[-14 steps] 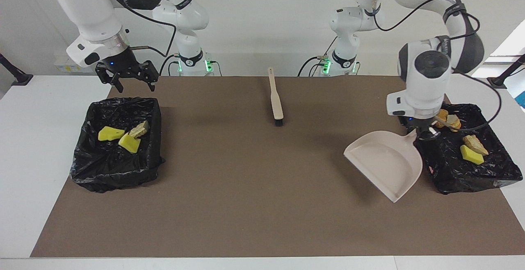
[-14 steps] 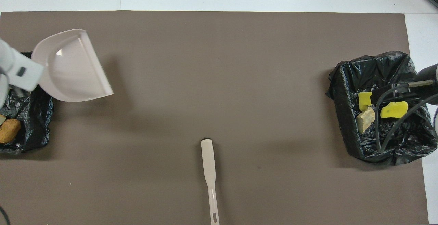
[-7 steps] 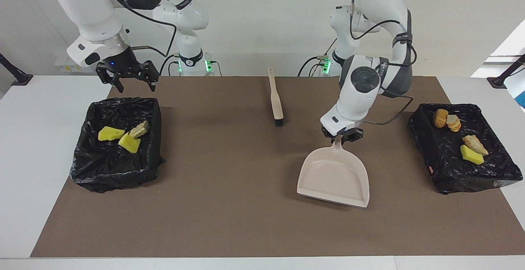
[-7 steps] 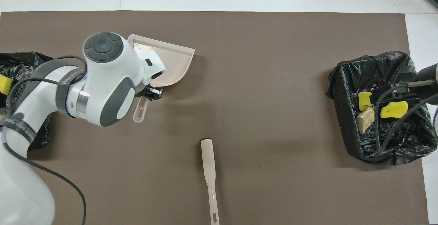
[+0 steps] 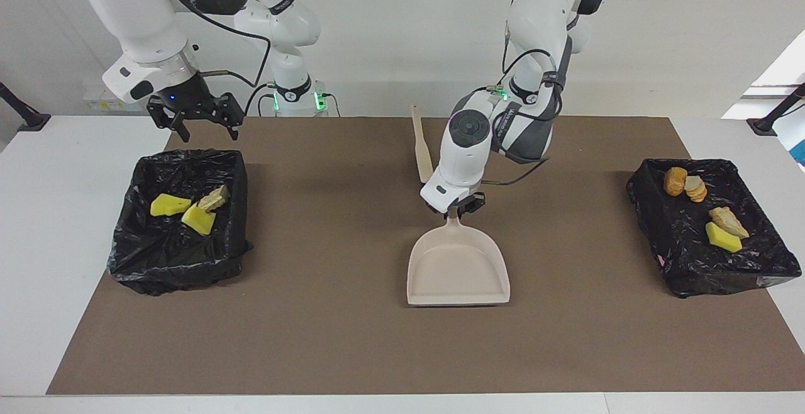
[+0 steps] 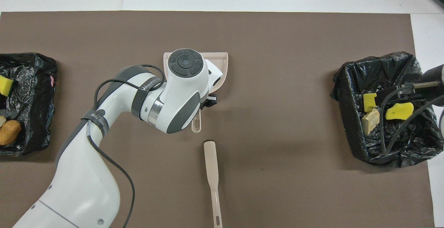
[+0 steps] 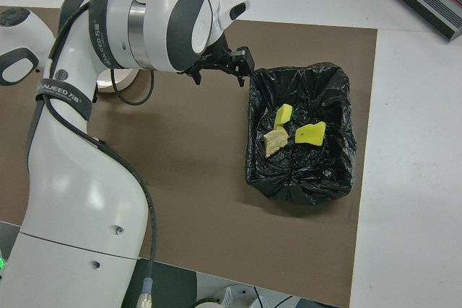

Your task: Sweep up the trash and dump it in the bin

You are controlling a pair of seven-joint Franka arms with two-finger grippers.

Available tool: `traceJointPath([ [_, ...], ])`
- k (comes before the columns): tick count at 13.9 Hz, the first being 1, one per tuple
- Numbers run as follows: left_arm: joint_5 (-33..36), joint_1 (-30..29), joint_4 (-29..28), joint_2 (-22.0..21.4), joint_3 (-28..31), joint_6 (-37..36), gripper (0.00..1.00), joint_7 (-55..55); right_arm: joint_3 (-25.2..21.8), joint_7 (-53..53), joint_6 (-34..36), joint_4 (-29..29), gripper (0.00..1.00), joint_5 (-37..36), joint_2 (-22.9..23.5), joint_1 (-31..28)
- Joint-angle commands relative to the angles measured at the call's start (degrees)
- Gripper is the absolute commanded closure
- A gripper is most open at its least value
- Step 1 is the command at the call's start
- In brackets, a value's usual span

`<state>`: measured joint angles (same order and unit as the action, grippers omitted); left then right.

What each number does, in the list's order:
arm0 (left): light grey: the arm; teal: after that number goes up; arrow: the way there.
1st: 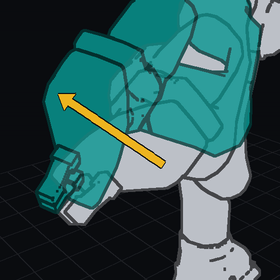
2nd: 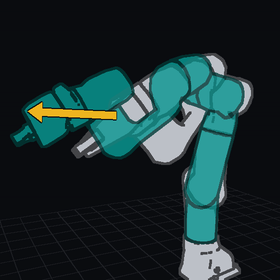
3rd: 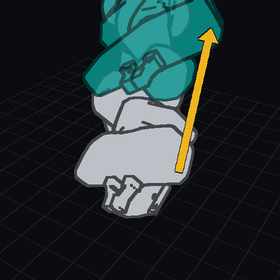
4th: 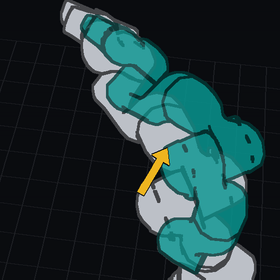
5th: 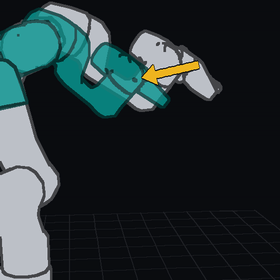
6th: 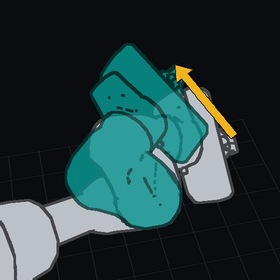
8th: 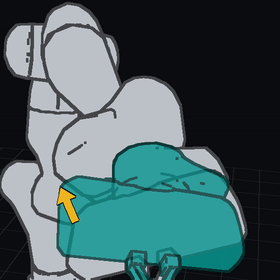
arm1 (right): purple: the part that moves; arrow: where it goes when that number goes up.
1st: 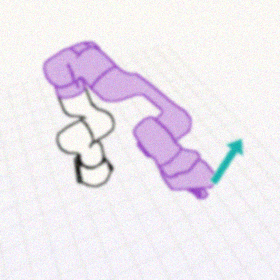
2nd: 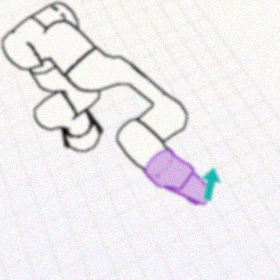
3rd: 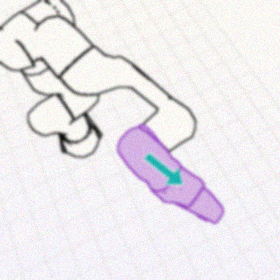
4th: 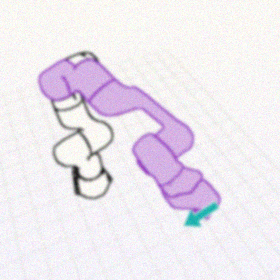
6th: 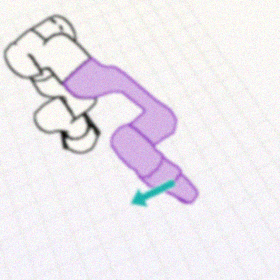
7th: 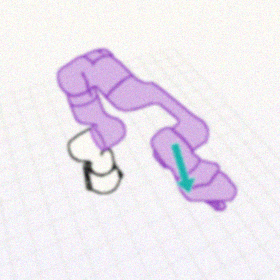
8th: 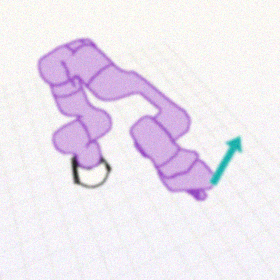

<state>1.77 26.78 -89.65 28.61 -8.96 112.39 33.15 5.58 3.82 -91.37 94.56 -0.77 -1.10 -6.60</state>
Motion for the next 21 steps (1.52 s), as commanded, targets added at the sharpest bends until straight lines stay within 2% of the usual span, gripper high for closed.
traceJointPath([
  [1, -1.42, 1.61, 5.45, 3.21, 1.23, -2.7, 1.0, 1.92, 0.31, -0.48, -0.92, 0.27, 0.0, 1.03, -0.39, -0.43],
  [2, -1.25, 1.61, 5.45, 3.21, 1.23, -2.61, 0.99, 1.92, 0.31, -0.48, -0.92, 0.27, 0.0, 1.03, -0.39, -0.43],
  [3, -1.16, 1.61, 5.37, 3.12, 1.23, -2.35, 0.66, 1.92, 0.31, -0.48, -0.92, 0.27, 0.0, 1.03, -0.39, -0.43],
  [4, -1.16, 1.44, 5.28, 2.77, 1.23, -1.57, 0.01, 1.92, 0.31, -0.48, -0.92, 0.27, 0.0, 1.03, -0.39, -0.43],
  [6, -0.81, 0.73, 4.32, 1.37, 1.66, 0.02, 0.0, 1.39, 0.31, -0.48, -0.92, 0.27, 0.0, 1.03, -0.48, -0.43],
  [9, -0.81, -3.48, 1.17, -4.15, 1.75, -0.32, 0.0, 0.78, 0.31, -0.48, -0.92, 0.27, 0.0, 1.03, -0.39, -0.43],
  [12, -0.28, -8.92, -6.12, -12.84, 1.76, -0.41, 0.0, -9.56, 0.31, -0.48, -0.92, 0.27, 0.0, 1.03, -0.39, -0.43],
  [14, -0.28, -13.13, -12.71, -21.1, 1.75, -0.5, 0.0, -16.77, 0.31, -0.48, -0.92, 0.27, 0.0, 1.03, -0.39, -0.43],
  [16, -0.37, -16.22, -15.8, -27.17, 1.75, -2.68, 0.0, -24.25, 0.31, -0.57, -0.92, 0.27, 0.0, 1.03, -0.39, -0.43],
  [19, -0.46, -17.99, -13.28, -32.38, 1.93, -9.63, 0.0, -29.27, 0.31, -0.48, -0.92, 0.27, 0.0, 1.03, -0.39, -0.43],
  [21, -0.46, -18.69, -7.33, -33.18, 2.8, -16.55, 0.0, -30.25, 0.31, -0.48, -0.92, 0.27, 0.0, 1.03, -0.39, -0.43],
])
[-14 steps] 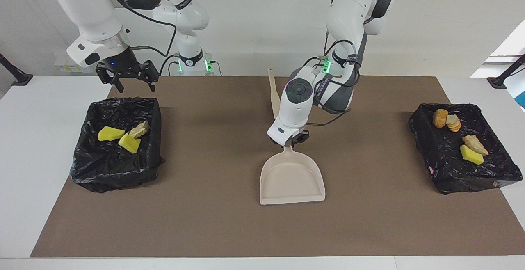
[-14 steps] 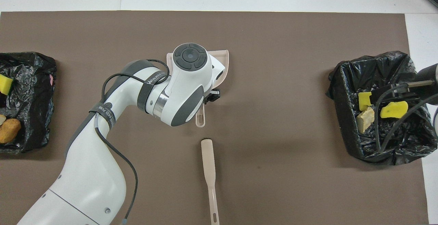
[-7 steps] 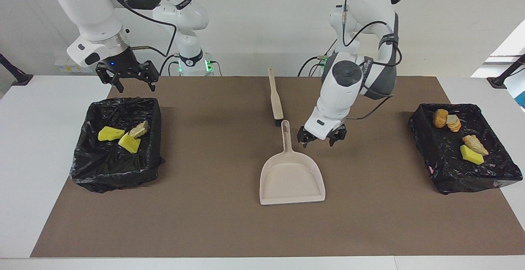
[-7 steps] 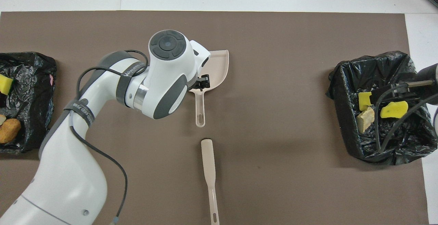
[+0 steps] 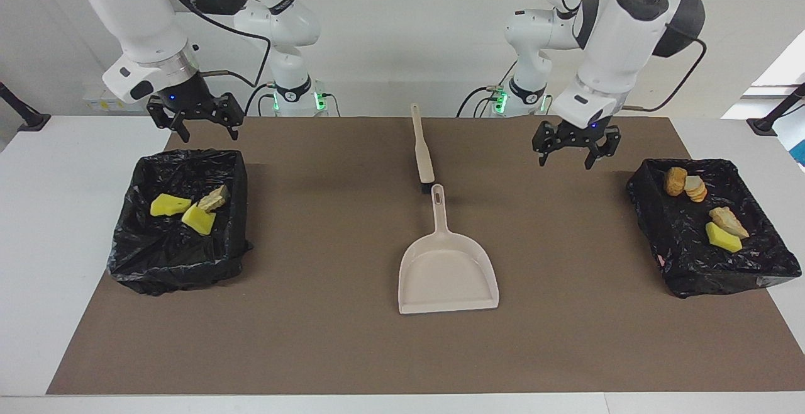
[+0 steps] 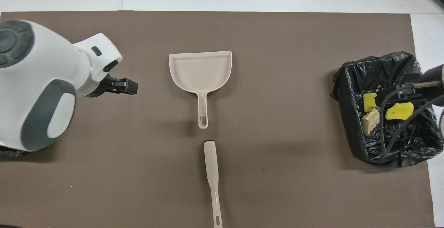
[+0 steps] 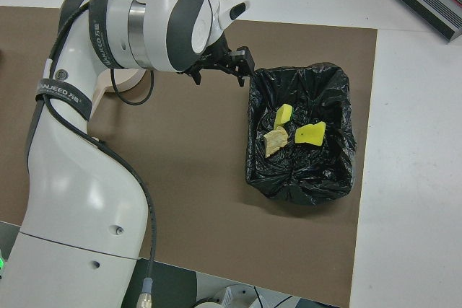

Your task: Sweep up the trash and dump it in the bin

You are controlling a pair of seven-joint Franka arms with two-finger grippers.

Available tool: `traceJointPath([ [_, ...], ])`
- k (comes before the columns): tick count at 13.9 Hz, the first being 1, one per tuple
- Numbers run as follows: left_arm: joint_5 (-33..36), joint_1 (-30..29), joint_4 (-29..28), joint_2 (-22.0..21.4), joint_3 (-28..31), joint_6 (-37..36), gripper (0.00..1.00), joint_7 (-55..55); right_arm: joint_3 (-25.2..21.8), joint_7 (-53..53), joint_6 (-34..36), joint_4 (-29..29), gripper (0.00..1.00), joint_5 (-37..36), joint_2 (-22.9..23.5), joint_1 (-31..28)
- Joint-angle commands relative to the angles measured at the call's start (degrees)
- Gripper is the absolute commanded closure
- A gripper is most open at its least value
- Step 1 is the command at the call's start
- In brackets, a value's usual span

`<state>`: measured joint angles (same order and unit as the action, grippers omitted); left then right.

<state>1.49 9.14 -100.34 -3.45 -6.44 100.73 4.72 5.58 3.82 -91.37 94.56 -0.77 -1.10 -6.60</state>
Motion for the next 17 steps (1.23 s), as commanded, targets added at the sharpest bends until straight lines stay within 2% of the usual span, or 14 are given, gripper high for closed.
traceJointPath([
  [1, -0.69, -1.75, 7.75, -0.86, 1.07, -9.28, 0.0, -2.43, 0.31, -0.48, -0.91, 0.27, 0.0, 1.03, -0.39, -0.43],
  [3, -1.14, -1.93, 14.01, 0.81, 1.25, -15.45, 0.0, -4.1, 0.31, -0.48, -0.91, 0.27, 0.0, 1.03, -0.39, -0.43],
  [6, -1.84, -3.6, 25.34, 7.39, 1.87, -23.45, 0.0, -4.45, 0.31, -0.48, -0.91, 0.27, 0.0, 1.03, -0.39, -0.43],
  [7, -1.84, -3.86, 25.8, 7.76, 1.78, -23.48, 0.0, -4.63, 0.31, -0.48, -0.91, 0.27, 0.0, 1.03, -0.39, -0.43],
  [9, -1.93, -4.74, 25.37, 6.63, 1.78, -23.04, 0.0, -7.25, 0.31, -0.48, -0.91, 0.27, 0.0, 1.03, -0.39, -0.43],
  [14, -2.02, -5.01, 16.6, 1.18, 2.22, -18.48, 0.0, -8.5, 0.31, -0.48, -0.91, 0.27, 0.0, 1.03, -0.39, -0.43],
  [17, -2.1, -5.01, 14.91, 0.11, 2.22, -17.5, 0.0, -8.5, 0.31, -0.48, -0.91, 0.27, 0.0, 1.03, -0.39, -0.43],
])
